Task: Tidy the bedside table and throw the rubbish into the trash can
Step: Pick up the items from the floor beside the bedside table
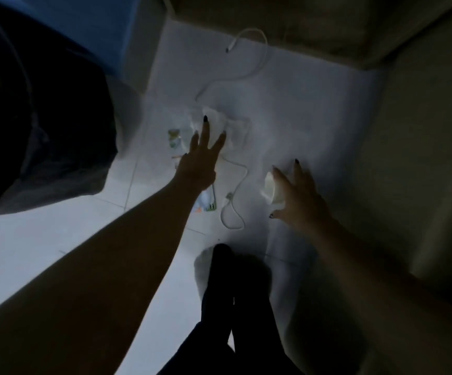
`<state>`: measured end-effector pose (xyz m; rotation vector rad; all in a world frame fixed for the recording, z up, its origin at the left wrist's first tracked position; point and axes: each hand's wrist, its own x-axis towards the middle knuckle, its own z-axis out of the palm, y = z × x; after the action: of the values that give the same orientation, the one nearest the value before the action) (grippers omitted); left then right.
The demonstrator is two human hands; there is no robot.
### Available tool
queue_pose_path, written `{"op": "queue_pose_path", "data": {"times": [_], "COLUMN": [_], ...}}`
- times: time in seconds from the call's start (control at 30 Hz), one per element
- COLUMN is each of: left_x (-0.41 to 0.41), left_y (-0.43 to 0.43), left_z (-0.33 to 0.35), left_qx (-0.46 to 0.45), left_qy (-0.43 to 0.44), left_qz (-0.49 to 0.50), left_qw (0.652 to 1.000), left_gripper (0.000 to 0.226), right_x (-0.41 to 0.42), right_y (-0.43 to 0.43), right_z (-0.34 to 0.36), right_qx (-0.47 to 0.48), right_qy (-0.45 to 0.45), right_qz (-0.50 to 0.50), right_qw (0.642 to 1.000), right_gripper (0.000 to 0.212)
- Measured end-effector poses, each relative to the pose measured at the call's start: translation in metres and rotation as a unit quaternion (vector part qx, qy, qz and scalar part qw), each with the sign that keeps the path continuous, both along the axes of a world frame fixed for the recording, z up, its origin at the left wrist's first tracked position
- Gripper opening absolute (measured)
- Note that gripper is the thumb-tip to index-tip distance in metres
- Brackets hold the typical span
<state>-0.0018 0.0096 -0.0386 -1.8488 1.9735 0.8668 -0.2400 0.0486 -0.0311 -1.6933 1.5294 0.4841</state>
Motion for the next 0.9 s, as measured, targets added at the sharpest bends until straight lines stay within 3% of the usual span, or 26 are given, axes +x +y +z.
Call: {"op": "queue_pose_path", "data": {"times": [0.2, 0.33, 0.57, 0.67, 0.83, 0.87, 0.9], "left_x": [0.008, 0.011, 0.004, -0.001, -0.014, -0.015, -0.018], "left_y": [0.006, -0.002, -0.015, -0.039, -0.111, -0.127, -0.147], "left_z": [-0.011, 0.043, 0.264, 0.365, 0.525, 0.539, 0.558], "left_qx": [-0.096, -0.12, -0.068, -0.119, -0.037, -0.064, -0.061], "left_qy": [0.034, 0.07, 0.136, 0.197, 0.26, 0.251, 0.284], "left_qz": [0.042, 0.095, 0.197, 0.24, 0.329, 0.306, 0.327], "left_qw": [0.994, 0.986, 0.969, 0.943, 0.907, 0.916, 0.899], "left_gripper": [0.056, 0.051, 0.033, 0.037, 0.028, 0.027, 0.029], "right_x": [-0.002, 0.002, 0.001, -0.004, -0.002, -0.002, -0.004], "right_y": [0.021, 0.023, -0.007, -0.041, -0.13, -0.146, -0.165], "right_z": [-0.021, 0.028, 0.237, 0.332, 0.488, 0.509, 0.53], "right_qx": [-0.09, -0.091, -0.145, -0.181, -0.232, -0.231, -0.236], "right_qy": [0.011, -0.026, -0.065, -0.071, -0.106, -0.112, -0.111], "right_qz": [-0.025, -0.071, -0.124, -0.158, -0.212, -0.223, -0.232], "right_qw": [0.996, 0.993, 0.98, 0.968, 0.943, 0.94, 0.937], "right_gripper": [0.073, 0.077, 0.091, 0.096, 0.09, 0.089, 0.087]}}
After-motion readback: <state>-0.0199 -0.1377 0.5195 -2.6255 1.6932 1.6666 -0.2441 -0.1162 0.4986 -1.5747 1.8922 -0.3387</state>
